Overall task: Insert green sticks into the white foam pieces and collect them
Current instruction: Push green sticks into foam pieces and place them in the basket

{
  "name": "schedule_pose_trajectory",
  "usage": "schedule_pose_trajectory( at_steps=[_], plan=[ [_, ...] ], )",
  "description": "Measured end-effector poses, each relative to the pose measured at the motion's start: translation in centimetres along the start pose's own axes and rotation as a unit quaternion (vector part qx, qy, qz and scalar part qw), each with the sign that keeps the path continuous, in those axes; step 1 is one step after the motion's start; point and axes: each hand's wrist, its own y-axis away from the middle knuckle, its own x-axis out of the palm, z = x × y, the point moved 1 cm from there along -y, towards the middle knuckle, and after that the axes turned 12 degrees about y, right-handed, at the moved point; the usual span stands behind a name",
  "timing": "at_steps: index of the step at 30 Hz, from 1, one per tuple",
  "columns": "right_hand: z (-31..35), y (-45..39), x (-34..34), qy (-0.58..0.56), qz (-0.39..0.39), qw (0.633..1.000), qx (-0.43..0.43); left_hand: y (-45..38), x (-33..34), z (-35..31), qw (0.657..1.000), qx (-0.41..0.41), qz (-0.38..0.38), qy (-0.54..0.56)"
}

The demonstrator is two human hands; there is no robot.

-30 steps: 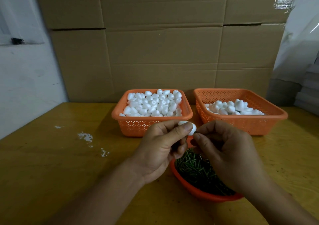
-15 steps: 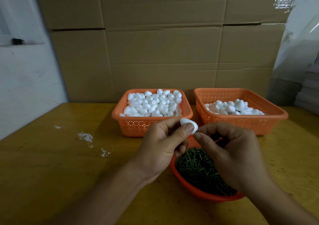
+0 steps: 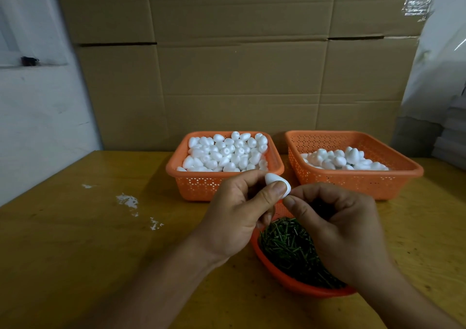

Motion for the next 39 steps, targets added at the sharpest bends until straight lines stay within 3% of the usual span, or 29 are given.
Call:
schedule_pose_trajectory(
  at_steps=[8,18,21,26,32,39],
  plan=[
    [0.4,-0.2,0.2,-0.079,0.036,0.994,-0.066,0.1,0.0,-0.1,1.000,0.004,0.001,0.008],
    [0.7,-0.3,0.4,-0.112,0.049,0.989,-0.081,0.0,0.1,0.0,1.000,0.016,-0.016,-0.004],
    [0.8,-0.3,0.4,-0.123,0.054,0.989,-0.065,0.1,0.2,0.1,1.000,0.020,-0.023,-0.004],
    [0.2,-0.2,0.3,-0.149,0.069,0.985,0.062,0.2,0.5,0.3,0.999,0.019,-0.029,-0.009],
    [1.0,-0.3,0.1,-0.196,0.094,0.972,0.086,0.2,0.6,0.6,0.999,0.034,-0.019,-0.027],
    [-0.2,-1.7,-1.1,-0.131,0.013,0.981,0.142,0.3,0.5,1.2,0.999,0.016,-0.026,-0.027]
  ],
)
